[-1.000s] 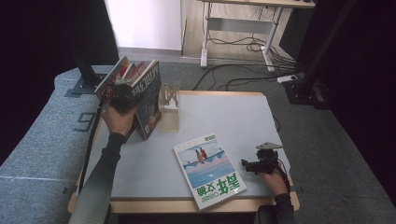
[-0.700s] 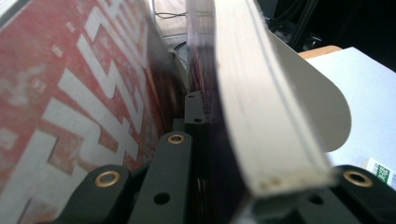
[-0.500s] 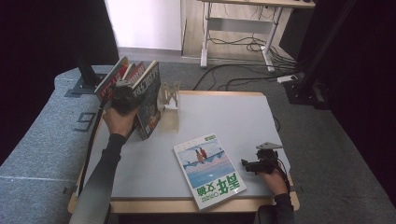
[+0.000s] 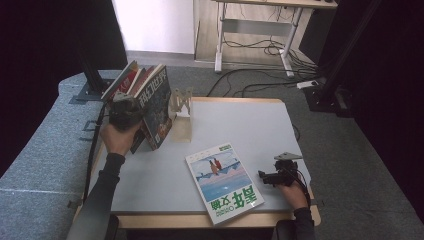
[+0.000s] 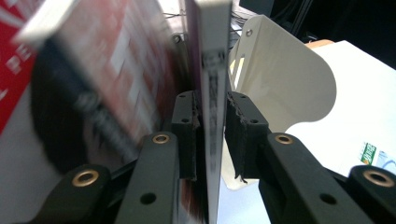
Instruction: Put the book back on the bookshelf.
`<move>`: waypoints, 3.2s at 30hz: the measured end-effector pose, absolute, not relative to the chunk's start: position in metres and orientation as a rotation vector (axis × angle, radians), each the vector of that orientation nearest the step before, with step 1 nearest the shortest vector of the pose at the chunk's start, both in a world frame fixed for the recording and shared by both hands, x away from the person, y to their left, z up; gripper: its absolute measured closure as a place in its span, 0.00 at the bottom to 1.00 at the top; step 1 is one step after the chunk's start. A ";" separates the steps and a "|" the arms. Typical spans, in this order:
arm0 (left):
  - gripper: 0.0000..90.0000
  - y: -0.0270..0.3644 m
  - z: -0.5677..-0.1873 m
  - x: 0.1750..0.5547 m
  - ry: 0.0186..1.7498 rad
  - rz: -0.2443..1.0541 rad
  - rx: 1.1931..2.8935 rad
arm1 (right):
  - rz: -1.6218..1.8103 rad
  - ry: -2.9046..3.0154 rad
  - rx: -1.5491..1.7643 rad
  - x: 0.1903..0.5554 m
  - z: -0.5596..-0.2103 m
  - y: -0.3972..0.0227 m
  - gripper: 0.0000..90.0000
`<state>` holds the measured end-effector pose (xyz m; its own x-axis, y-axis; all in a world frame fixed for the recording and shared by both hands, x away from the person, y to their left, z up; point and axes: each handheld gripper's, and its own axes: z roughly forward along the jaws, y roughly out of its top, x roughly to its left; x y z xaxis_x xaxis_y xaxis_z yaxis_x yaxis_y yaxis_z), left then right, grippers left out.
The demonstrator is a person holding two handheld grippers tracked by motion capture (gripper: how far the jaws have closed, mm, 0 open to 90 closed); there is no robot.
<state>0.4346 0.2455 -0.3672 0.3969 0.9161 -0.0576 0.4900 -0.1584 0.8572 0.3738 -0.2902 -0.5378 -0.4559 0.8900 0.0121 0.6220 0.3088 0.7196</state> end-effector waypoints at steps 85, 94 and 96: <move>0.94 0.265 -0.421 0.419 1.285 0.511 1.810 | 0.938 2.195 1.350 0.374 -0.538 -0.290 0.00; 0.86 0.273 -0.422 0.409 1.264 0.503 1.797 | 0.939 2.195 1.350 0.374 -0.538 -0.290 0.00; 0.79 0.273 -0.422 0.404 1.249 0.510 1.810 | 0.938 2.195 1.349 0.374 -0.538 -0.290 0.00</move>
<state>0.4043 0.2726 -0.4219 0.4162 0.8996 -0.1322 0.5503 -0.1334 0.8243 0.3736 -0.2902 -0.5377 -0.4561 0.8898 0.0120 0.6237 0.3100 0.7176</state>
